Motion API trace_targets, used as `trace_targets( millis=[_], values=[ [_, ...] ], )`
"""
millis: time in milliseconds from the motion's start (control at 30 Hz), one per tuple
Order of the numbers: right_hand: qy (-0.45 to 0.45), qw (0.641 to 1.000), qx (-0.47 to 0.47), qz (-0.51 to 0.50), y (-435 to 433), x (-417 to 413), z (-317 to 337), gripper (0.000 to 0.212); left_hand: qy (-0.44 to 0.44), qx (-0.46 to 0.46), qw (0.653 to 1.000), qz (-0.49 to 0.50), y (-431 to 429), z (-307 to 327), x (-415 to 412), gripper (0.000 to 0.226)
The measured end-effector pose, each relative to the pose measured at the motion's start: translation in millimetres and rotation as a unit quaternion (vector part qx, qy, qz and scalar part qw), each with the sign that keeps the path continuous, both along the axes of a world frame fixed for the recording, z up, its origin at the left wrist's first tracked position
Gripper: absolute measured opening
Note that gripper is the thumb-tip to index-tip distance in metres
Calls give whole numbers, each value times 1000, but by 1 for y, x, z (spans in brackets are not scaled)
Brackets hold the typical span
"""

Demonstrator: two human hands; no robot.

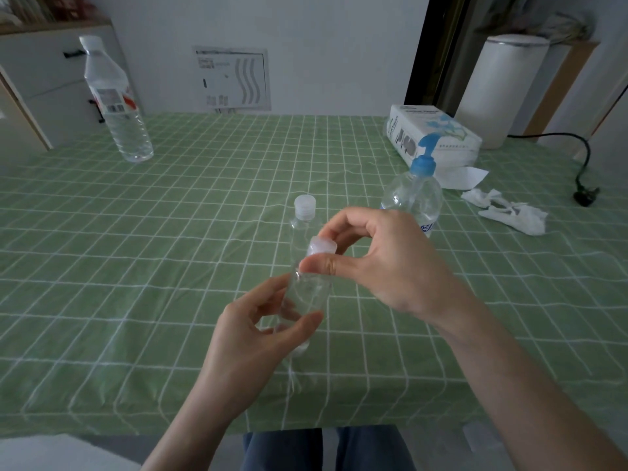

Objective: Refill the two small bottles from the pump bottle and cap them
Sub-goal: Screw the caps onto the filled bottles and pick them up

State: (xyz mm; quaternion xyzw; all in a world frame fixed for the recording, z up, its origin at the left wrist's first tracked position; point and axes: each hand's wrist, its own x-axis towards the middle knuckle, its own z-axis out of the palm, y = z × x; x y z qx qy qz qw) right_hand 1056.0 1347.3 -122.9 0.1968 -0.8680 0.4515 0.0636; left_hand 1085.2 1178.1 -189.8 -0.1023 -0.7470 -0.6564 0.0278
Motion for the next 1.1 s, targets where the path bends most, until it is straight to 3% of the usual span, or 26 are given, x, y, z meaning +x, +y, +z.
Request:
trace_targets(
  millis=[200, 300, 400, 533, 933, 1033, 1100],
  values=[
    [-55, 995, -14, 84, 7, 1, 2, 40, -17, 6, 1000, -1, -1, 0, 2, 45],
    [-30, 996, -56, 61, 6, 0, -3, 29, -12, -4, 1000, -3, 0, 0, 2, 46],
    [-40, 997, -53, 32, 5, -3, -5, 40, -10, 1, 1000, -7, 2, 1, 2, 44],
    [-88, 990, -70, 91, 7, -1, -2, 37, -13, 9, 1000, 0, 0, 0, 1, 47],
    [15, 998, -66, 9, -8, -3, -12, 9, -9, 17, 1000, 18, 0, -4, -2, 40],
    [9, 998, -69, 12, -11, -6, -11, 12, -13, 25, 1000, 8, -3, -4, -6, 39],
    [13, 996, -88, -6, -13, -9, -13, 28, -16, 39, 999, 5, -5, -2, -9, 37]
  ],
)
